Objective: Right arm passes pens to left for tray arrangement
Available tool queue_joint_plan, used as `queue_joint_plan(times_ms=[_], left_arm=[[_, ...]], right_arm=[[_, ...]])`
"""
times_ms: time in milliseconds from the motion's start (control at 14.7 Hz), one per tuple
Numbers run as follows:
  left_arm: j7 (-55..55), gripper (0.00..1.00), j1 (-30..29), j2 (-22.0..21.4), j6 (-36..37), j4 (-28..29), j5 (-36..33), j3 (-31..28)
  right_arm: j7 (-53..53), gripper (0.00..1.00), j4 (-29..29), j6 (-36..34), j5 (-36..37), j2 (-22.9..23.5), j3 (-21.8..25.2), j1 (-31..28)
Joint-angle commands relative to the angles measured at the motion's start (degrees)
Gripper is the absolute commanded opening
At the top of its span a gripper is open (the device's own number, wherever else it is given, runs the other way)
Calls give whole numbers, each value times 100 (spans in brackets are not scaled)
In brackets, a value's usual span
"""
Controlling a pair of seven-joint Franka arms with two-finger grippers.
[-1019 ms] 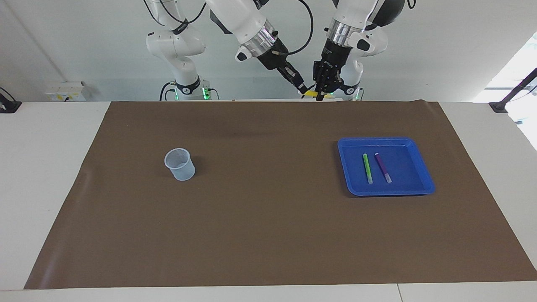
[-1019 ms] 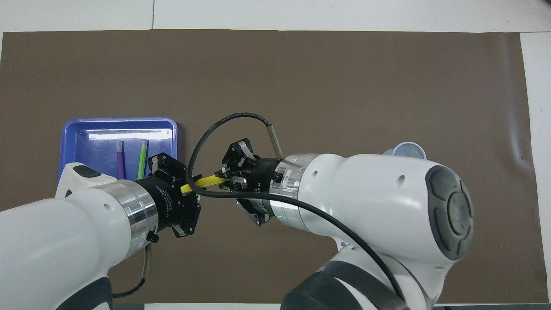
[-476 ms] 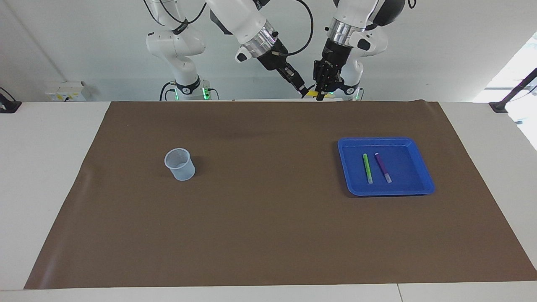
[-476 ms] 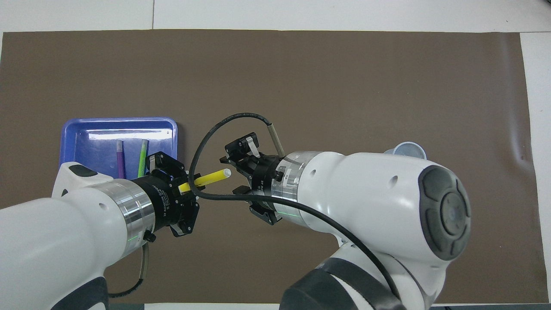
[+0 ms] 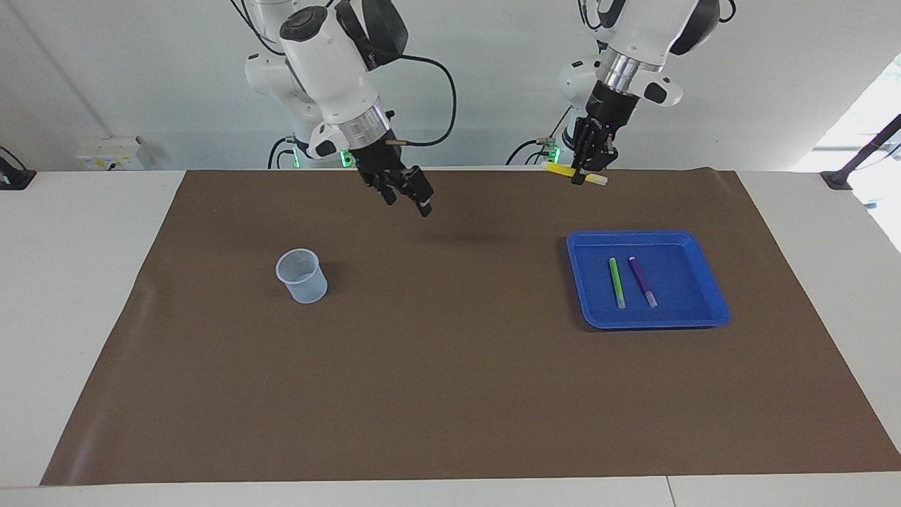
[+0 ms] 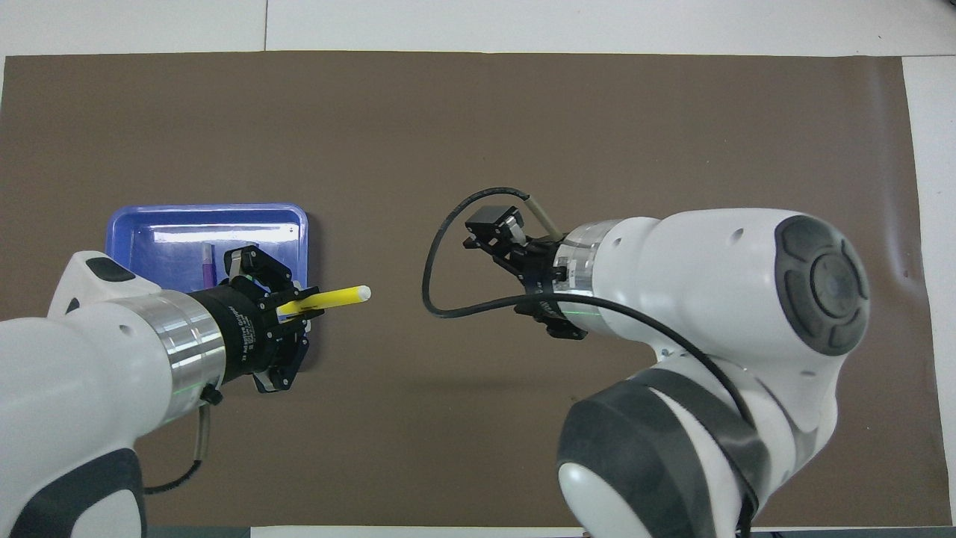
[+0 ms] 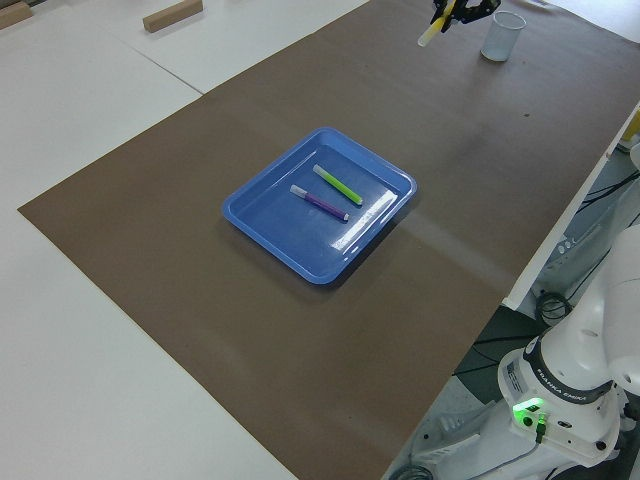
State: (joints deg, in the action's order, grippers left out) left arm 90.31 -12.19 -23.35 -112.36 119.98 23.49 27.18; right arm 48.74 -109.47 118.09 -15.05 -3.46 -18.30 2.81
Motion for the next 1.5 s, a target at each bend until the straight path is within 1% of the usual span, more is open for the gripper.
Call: queue_joint_plan(times_ms=[0, 136, 272, 340, 408, 476, 544, 680, 748, 951, 1087, 1223, 1359, 1427], left_arm=[[-1878, 0, -308, 102, 407, 174, 24, -414], [-3356, 0, -739, 233, 513, 289, 16, -450], [-4647, 0, -1047, 357, 444, 551, 7, -459], [-5559, 0, -1284, 418, 382, 718, 7, -459], [-6317, 0, -1460, 488, 295, 824, -11, -459], [-6977, 0, -1557, 654, 85, 973, -63, -459], [-7357, 0, -1628, 821, -91, 1018, -151, -459], [-7912, 0, -1646, 1391, -486, 975, -920, -459], [-8141, 0, -1638, 1664, -732, 966, -1229, -459], [-9020, 0, -1646, 2315, -1392, 957, -1837, -459], [-9294, 0, -1638, 2640, -1770, 957, -2197, -459], [-9312, 0, -1620, 2852, -1955, 914, -2497, -459], [-9435, 0, -1602, 3010, -2052, 896, -2611, -459], [-9444, 0, -1620, 3029, -2079, 896, -2638, -459]], right_arm=[[-1161, 100, -277, -67, 528, -190, 378, -26], [-1944, 100, -303, -110, 888, -181, 755, -26], [-2682, 100, -277, -146, 1100, -155, 1107, -26], [-3034, 100, -234, -154, 1205, -128, 1300, -26], [-3324, 100, -190, -155, 1354, -111, 1424, -26], [-3588, 100, -67, -215, 1547, -76, 1512, -26], [-3756, 100, 47, -364, 1662, -23, 1626, -26], [-4012, 100, 372, -803, 1681, 30, 1846, -26], [-4170, 100, 582, -1127, 1689, 47, 1917, -26], [-4320, 100, 935, -1682, 1716, 30, 2110, -17], [-4417, 100, 1303, -2191, 1716, 100, 2120, -26], [-4435, 100, 1690, -2657, 1733, 232, 2120, -17], [-4435, 100, 1788, -2922, 1733, 241, 2111, 18], [-4409, 100, 1693, -2880, 1707, 215, 2102, 10]])
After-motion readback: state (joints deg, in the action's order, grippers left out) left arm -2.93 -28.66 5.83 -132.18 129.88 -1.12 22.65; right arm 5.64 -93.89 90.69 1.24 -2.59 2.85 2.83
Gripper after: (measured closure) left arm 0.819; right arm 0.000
